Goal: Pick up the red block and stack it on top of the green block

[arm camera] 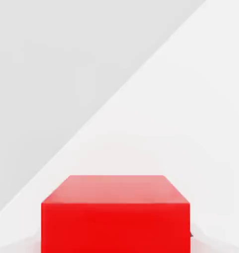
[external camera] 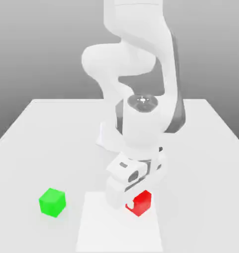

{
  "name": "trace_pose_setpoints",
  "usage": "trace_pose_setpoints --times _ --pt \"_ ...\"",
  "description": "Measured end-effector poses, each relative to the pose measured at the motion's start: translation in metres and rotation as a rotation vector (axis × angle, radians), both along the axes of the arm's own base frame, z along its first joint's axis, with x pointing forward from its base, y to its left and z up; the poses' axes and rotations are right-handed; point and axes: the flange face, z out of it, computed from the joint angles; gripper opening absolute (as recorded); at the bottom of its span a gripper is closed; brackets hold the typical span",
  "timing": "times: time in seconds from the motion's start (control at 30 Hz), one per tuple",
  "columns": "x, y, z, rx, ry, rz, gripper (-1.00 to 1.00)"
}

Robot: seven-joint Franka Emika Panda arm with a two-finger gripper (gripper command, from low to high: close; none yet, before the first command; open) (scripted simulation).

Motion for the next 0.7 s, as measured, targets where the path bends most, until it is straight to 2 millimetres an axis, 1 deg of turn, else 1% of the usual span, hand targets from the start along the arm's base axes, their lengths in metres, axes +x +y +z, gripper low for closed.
trace_pose_setpoints --times 0.17,0.3,0.37,0.47,0.7 --pt "0.004 0.000 0.031 -0.001 -0.005 0.003 -1.00" --pt "0.001 0.000 0.055 0.000 -0.002 0.000 -1.00" --pt "0.001 -0.003 0.064 0.000 0.000 0.021 -1.00" --pt "0.006 -0.029 0.071 0.000 -0.003 0.075 -1.00" --pt "0.015 -0.086 0.083 -0.002 -0.008 0.272 -1.00"
